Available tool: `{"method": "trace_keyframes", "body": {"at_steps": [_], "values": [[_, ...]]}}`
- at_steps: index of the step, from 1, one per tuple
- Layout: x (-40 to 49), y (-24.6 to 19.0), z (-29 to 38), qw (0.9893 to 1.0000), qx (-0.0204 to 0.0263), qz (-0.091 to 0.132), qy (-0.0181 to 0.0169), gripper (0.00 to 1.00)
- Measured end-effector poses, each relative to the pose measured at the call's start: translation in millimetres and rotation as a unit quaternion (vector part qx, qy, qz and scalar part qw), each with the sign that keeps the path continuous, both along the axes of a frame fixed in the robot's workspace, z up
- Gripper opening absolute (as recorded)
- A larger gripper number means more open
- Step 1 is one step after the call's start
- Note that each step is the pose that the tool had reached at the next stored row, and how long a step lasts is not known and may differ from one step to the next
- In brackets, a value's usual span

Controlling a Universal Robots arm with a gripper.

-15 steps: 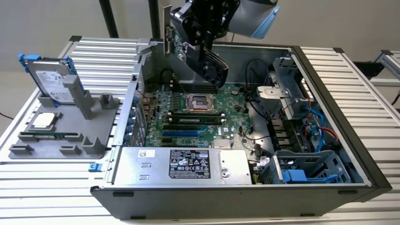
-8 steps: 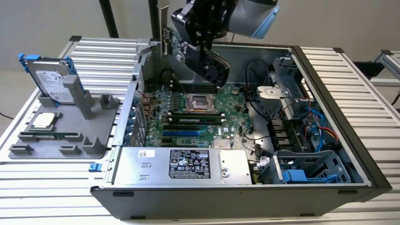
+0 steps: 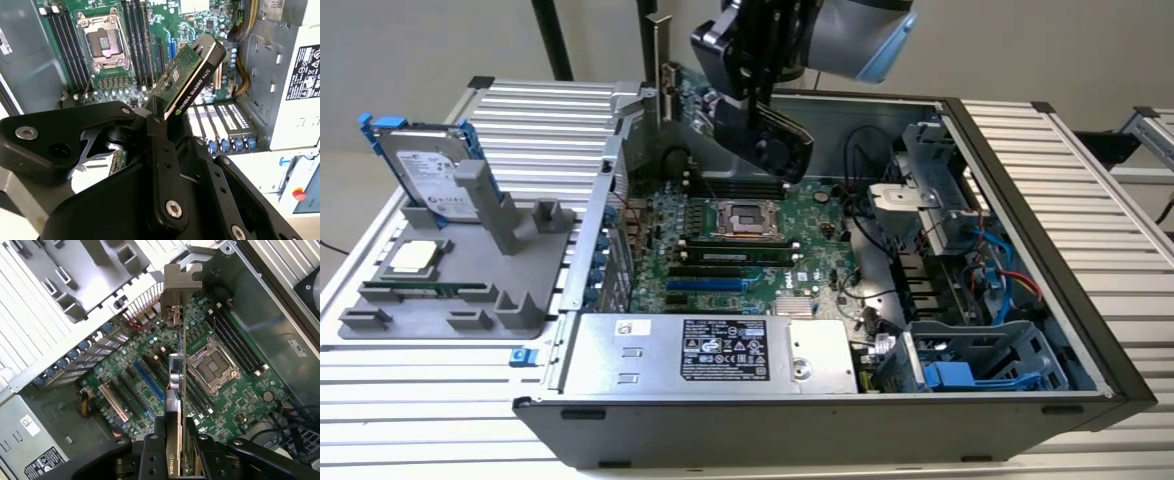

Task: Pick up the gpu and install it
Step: 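Insert the gpu into the slot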

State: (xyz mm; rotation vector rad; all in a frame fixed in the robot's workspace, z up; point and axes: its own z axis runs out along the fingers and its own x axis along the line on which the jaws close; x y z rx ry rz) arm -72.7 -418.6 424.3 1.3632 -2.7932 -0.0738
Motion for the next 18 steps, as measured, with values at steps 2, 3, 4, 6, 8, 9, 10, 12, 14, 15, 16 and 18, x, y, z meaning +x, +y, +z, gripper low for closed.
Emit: {"method": "trace_keyframes", "body": {"at_steps": [2,3,4,6,8,9,10,12,14,15,16,18], "values": [[0.0,0.0,0.0,0.9999,0.0000,0.012,0.0000,0.00],[0.0,0.0,0.1,0.9998,0.0000,0.018,0.0000,0.00],[0.0,0.0,0.0,0.9997,0.0000,0.023,0.0000,0.00],[0.0,0.0,0.1,0.9994,0.0000,0.035,0.0000,0.00],[0.0,0.0,0.1,0.9989,0.0000,0.046,0.0000,0.00],[0.0,0.0,0.1,0.9986,0.0000,0.052,0.0000,0.00],[0.0,0.0,0.1,0.9983,0.0000,0.058,0.0000,0.00],[0.0,0.0,0.1,0.9976,0.0000,0.070,0.0000,0.00],[0.0,0.0,0.2,0.9967,0.0000,0.081,0.0000,0.00],[0.0,0.0,0.2,0.9962,0.0000,0.087,0.0000,0.00],[0.0,0.0,0.2,0.9958,-0.0001,0.092,0.0000,0.00],[0.0,0.0,0.3,0.9946,0.0000,0.104,0.0000,0.00]]}}
